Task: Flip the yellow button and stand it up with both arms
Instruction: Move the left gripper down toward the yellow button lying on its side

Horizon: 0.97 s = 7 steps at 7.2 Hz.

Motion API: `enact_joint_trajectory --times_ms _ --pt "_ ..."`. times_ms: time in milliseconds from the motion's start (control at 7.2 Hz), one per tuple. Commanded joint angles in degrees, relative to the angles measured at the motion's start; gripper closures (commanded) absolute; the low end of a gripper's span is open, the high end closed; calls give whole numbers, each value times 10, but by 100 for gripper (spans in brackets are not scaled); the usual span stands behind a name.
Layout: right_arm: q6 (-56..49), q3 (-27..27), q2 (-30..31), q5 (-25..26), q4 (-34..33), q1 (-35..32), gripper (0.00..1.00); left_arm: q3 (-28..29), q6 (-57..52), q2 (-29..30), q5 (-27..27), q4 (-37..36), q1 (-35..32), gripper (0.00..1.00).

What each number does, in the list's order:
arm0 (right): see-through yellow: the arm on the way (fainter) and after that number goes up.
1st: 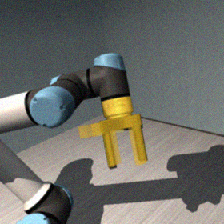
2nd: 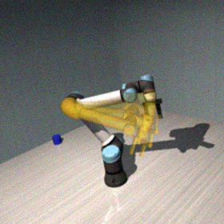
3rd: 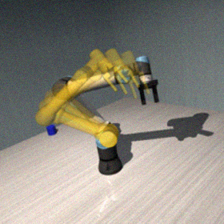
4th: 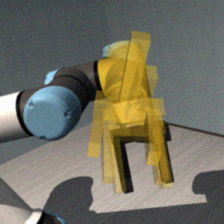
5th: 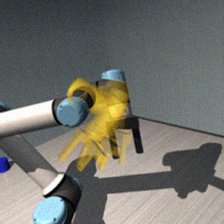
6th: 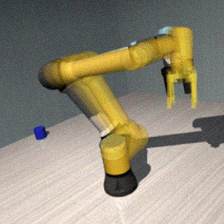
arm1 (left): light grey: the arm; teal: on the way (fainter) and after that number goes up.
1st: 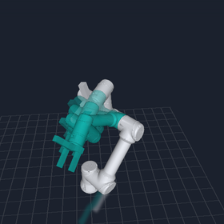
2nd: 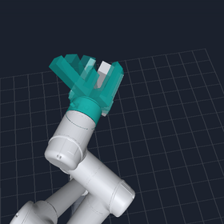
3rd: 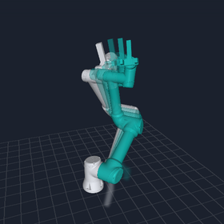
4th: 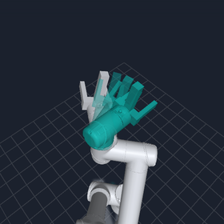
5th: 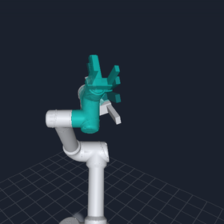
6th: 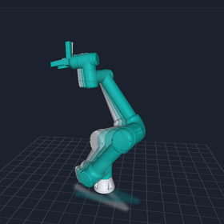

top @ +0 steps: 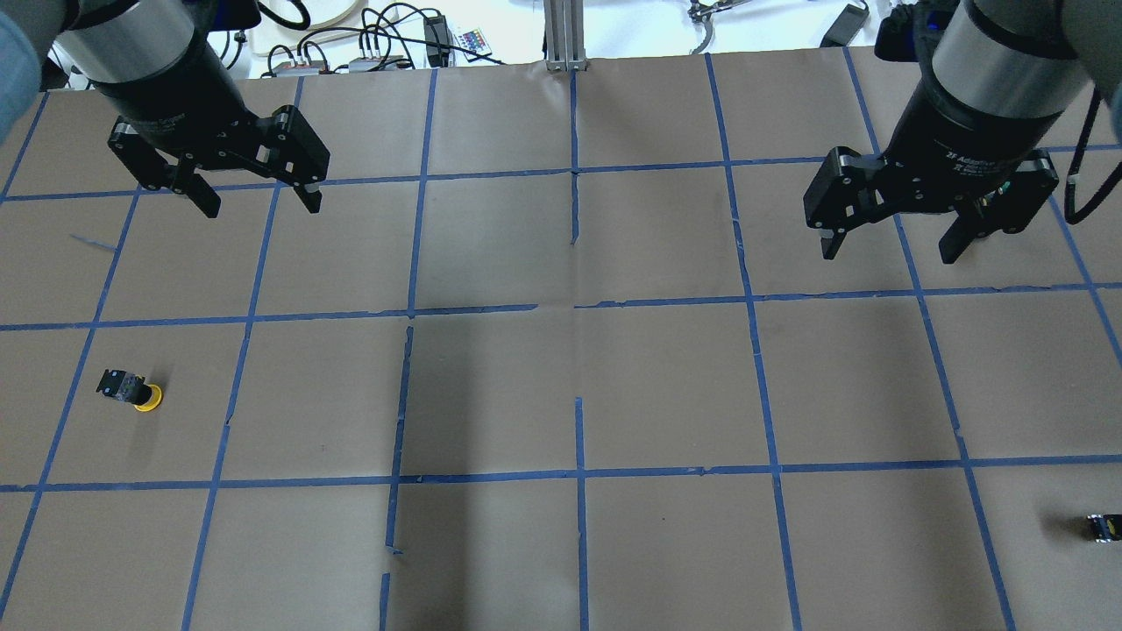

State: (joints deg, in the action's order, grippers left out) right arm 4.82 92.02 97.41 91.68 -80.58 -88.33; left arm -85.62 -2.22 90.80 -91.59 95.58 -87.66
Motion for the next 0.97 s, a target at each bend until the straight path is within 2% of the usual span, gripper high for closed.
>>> enact_joint_trajectory --times_ms 0,278,417,833 --pt "0 0 0 0 0 0 0 2 -4 3 -17 -5 2 0" --pt "3 0 0 -1 0 0 0 -4 -20 3 -17 -6 5 0" --pt "3 0 0 1 4 0 0 -6 -64 3 -20 -5 7 0" --pt "-7 -1 1 3 2 0 0 -48 -201 4 -19 -14 111 0"
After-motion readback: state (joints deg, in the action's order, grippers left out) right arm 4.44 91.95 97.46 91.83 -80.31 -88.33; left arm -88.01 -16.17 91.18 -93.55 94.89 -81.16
